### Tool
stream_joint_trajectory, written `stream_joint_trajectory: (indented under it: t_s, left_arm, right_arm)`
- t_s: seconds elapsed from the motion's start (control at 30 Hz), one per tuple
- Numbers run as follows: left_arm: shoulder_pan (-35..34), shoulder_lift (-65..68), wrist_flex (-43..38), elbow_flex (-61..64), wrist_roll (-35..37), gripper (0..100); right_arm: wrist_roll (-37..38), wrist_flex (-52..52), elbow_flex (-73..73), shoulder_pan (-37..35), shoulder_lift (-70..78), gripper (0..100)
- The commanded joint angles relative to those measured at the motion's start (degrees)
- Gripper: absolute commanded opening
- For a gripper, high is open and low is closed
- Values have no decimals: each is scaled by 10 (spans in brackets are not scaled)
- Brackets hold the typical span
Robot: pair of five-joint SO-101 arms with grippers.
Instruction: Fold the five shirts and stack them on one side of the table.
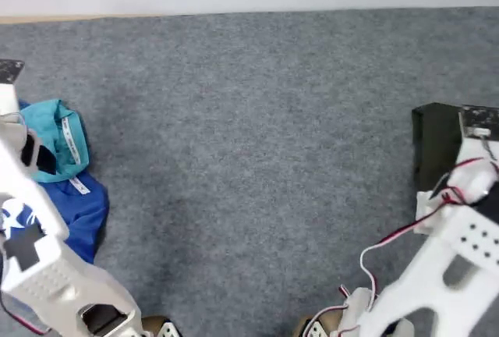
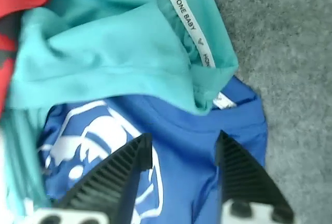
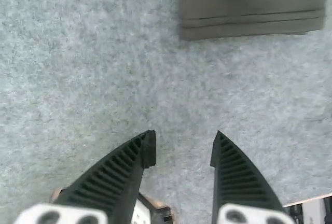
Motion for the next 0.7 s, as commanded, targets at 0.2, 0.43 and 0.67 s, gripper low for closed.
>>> stream_joint_trajectory:
  t_s: [0.2,0.43,0.67]
  left_arm:
    - [17,60,-110,-23,31,156]
    - [38,98,-137,-22,32,126]
    - [69,108,-136,-23,32,9]
  right_arm:
    - [11,22,-6,6,-58,187]
    - [10,22,-6,6,-58,187]
    - [10,22,-6,5,-54,187]
